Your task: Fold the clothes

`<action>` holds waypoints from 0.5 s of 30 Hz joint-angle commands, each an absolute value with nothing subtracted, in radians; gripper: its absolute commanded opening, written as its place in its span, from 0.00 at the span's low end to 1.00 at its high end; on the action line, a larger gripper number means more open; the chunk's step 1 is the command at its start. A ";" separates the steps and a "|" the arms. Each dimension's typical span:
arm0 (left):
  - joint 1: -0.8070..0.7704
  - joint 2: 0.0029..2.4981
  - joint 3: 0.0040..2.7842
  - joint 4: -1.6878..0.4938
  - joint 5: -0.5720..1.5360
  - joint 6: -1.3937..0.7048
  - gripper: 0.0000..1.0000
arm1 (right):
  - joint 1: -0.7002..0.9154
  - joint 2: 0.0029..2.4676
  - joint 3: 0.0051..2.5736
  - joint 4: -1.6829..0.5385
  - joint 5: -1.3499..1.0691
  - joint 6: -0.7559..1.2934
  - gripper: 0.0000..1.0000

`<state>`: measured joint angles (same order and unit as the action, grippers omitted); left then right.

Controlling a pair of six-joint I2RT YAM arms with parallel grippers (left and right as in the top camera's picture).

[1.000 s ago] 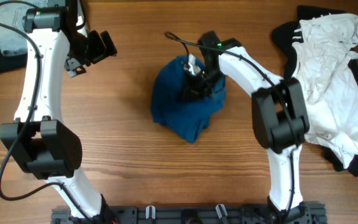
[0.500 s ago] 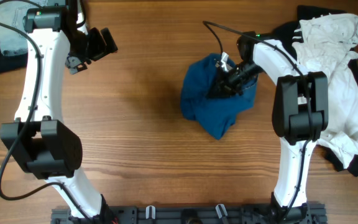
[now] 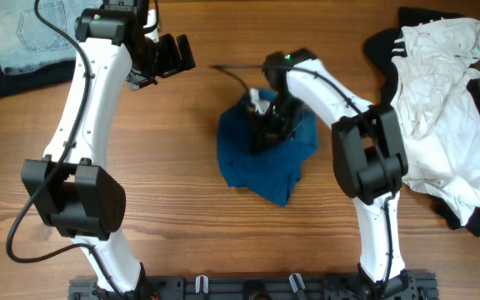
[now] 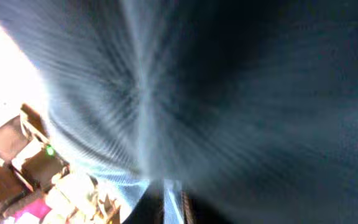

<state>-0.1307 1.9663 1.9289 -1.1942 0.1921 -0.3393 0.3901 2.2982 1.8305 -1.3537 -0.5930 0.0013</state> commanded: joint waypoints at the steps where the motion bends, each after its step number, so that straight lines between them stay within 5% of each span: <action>1: -0.126 1.981 1.930 -1.185 0.204 -0.345 1.00 | 0.311 2.159 1.976 -1.383 -0.463 0.078 0.52; 3: -0.126 1.981 1.930 -1.185 0.204 -0.344 1.00 | 0.236 2.086 2.038 -1.406 -0.388 0.112 0.90; 10: -0.128 2.007 1.928 -1.234 0.244 -0.276 1.00 | -0.023 1.833 2.078 -1.438 -0.388 0.111 0.95; 15: -0.129 2.089 1.810 -1.232 0.529 -0.128 1.00 | -0.138 1.722 2.078 -1.457 -0.383 0.078 0.99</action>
<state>-0.1310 2.0125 1.9068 -1.2419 0.3065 -0.2497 -0.1020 1.7805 2.0602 -1.4525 -0.4000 0.0959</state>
